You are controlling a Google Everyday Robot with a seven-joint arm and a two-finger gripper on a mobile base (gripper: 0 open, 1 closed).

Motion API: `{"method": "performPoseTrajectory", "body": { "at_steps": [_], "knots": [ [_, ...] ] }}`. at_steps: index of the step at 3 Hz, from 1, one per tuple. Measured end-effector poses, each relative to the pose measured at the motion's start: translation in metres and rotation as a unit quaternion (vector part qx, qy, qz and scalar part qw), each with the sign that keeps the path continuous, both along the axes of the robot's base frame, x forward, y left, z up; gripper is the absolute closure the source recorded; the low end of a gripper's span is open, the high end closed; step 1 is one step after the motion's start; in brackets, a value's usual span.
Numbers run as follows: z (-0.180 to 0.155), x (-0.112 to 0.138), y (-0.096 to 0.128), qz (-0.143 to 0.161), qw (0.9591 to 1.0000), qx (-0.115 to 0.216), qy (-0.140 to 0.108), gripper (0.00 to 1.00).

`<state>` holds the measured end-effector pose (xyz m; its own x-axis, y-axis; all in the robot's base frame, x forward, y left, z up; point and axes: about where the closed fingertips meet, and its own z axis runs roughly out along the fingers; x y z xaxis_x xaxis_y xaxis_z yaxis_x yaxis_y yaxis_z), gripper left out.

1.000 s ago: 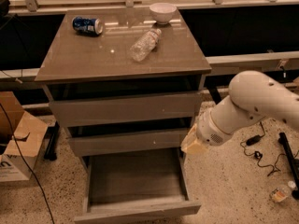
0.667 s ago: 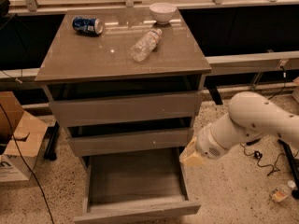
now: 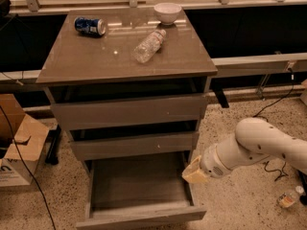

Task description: Close bottom drawer

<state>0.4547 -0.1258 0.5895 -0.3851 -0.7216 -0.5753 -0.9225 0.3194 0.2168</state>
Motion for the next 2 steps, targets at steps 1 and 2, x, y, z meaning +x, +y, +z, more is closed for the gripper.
{"method": "performPoseTrajectory", "body": {
  "at_steps": [1, 2],
  "knots": [
    [-0.024, 0.004, 0.003, -0.016, 0.9995, 0.0, 0.027, 1.0],
    [-0.059, 0.005, 0.011, -0.017, 0.9989, 0.002, 0.044, 1.0]
  ]
}}
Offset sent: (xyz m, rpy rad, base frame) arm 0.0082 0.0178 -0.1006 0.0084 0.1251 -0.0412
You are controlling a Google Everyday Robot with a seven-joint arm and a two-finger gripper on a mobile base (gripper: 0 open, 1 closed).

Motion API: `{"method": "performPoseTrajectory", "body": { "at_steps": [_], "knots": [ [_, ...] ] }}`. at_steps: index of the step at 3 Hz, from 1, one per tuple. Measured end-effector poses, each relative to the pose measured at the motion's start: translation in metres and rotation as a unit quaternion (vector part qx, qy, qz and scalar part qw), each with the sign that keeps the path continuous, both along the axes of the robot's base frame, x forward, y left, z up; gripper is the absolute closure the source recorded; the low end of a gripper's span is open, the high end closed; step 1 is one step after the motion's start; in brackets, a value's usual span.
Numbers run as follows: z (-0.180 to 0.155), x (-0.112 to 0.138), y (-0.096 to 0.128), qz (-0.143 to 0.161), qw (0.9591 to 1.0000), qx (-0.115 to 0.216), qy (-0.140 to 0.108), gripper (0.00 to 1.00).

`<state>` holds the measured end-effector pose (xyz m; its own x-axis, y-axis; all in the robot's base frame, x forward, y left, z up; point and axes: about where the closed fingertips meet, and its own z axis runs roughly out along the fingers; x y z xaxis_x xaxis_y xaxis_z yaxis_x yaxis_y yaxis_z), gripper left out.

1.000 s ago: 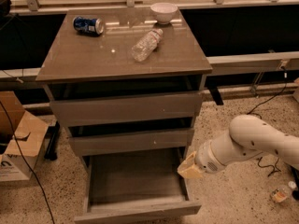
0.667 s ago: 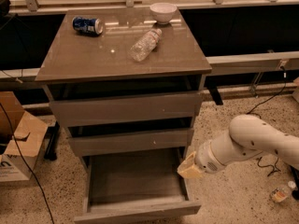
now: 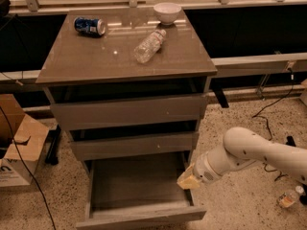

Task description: Close bottom drawer

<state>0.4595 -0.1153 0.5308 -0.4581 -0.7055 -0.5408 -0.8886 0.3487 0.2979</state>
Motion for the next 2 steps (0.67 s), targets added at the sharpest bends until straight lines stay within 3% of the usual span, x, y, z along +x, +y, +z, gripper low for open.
{"method": "performPoseTrajectory", "body": {
  "at_steps": [2],
  "knots": [
    [-0.073, -0.012, 0.003, -0.024, 0.9986, 0.02, 0.044, 1.0]
  ]
}}
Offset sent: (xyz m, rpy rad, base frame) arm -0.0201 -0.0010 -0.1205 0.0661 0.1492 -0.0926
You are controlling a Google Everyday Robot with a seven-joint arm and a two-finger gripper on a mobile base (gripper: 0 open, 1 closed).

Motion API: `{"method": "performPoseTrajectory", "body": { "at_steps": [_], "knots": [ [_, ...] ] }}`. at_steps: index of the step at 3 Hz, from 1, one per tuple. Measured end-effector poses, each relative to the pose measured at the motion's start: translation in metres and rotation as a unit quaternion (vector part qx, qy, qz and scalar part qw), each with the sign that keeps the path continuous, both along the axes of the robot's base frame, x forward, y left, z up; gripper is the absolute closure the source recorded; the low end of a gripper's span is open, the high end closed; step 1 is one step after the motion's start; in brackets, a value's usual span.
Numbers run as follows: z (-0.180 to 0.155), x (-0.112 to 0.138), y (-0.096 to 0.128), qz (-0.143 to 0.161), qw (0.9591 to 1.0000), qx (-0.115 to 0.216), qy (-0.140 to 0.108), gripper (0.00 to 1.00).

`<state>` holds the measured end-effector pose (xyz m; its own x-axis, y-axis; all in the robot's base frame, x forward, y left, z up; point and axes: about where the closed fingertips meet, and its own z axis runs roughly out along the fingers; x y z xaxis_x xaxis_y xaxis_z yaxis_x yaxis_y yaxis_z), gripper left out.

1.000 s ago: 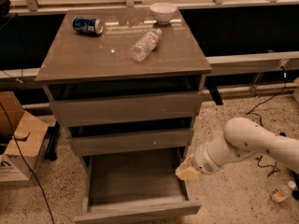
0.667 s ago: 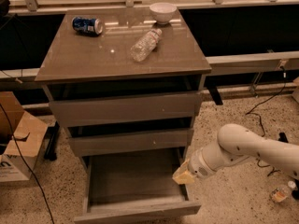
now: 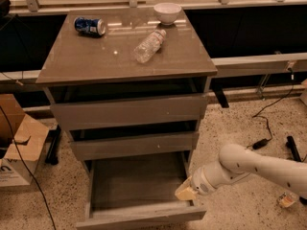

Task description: Close bottom drawer

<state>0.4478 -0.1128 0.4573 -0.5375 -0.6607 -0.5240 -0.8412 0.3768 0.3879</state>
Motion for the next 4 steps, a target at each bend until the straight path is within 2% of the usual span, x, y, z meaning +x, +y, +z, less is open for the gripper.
{"method": "performPoseTrajectory", "body": {
  "at_steps": [2, 4],
  "knots": [
    [-0.065, -0.017, -0.004, -0.035, 0.9976, 0.031, 0.051, 1.0],
    [-0.124, -0.029, -0.012, -0.071, 0.9922, 0.051, 0.089, 1.0]
  ]
}}
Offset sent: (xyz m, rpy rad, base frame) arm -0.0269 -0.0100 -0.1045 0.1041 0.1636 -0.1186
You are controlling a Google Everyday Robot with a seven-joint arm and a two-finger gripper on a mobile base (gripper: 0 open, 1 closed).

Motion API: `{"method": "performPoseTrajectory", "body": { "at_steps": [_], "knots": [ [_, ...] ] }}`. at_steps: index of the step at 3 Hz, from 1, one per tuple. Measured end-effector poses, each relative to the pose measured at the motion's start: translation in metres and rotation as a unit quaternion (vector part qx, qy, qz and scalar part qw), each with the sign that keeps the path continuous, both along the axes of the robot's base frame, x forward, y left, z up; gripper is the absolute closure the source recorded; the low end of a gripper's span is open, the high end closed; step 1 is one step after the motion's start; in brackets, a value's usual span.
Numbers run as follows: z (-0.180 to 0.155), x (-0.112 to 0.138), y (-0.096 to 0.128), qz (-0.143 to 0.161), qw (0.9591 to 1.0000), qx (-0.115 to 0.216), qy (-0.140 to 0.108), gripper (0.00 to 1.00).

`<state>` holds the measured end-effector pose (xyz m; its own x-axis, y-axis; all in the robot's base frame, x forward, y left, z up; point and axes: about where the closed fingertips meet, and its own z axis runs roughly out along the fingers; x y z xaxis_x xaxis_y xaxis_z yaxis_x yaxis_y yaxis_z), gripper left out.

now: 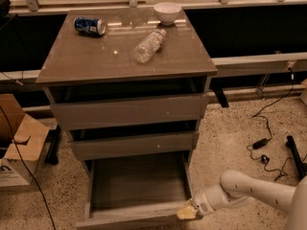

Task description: Close bottom drawer

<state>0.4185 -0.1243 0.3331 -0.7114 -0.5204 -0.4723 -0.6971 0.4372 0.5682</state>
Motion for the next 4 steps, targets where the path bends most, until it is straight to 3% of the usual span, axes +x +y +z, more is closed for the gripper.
{"method": "performPoseTrajectory", "body": {
  "at_steps": [1, 2, 4],
  "knots": [
    [-0.047, 0.002, -0.011, -0.023, 0.9993, 0.007, 0.029, 1.0],
    [-0.047, 0.002, -0.011, -0.023, 0.9993, 0.007, 0.029, 1.0],
    [-0.087, 0.003, -0.003, -0.023, 0.9991, 0.001, 0.034, 1.0]
  ]
}}
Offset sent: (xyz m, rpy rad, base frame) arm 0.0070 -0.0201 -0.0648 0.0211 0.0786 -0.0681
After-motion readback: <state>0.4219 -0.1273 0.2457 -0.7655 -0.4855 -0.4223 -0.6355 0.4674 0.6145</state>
